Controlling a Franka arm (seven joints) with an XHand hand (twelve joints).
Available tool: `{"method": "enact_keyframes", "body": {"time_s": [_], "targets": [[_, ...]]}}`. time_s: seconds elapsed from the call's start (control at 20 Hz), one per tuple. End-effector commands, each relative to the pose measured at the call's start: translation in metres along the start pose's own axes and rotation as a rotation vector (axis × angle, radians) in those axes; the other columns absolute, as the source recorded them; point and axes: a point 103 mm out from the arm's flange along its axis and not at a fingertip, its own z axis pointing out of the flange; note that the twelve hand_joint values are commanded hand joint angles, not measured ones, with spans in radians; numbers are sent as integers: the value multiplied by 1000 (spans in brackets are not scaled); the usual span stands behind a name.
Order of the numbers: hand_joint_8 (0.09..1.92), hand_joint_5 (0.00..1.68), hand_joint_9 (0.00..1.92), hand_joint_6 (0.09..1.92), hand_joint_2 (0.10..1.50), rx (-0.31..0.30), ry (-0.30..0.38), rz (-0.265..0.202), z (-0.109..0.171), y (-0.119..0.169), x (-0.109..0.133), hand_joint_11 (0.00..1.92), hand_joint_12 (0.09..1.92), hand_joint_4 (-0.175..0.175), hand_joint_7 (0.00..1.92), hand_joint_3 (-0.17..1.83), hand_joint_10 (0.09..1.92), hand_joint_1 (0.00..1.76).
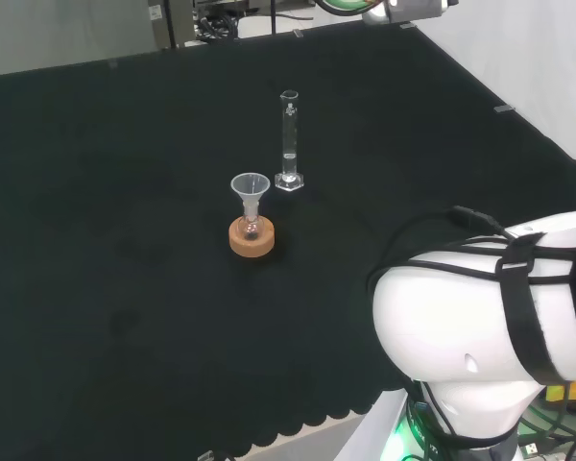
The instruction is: Pick up the graduated cylinder.
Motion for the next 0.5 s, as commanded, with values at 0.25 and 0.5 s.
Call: {"method": "enact_keyframes", "body": {"time_s": [0.25, 0.5], "targets": [[502, 225, 194, 87, 1200, -12, -2, 6, -1, 0, -2, 42, 1367, 9, 23, 414, 626, 0], [502, 232, 196, 87, 1207, -3, 2, 18, 4, 1, -4, 41, 1369, 9, 25, 401, 626, 0]]}}
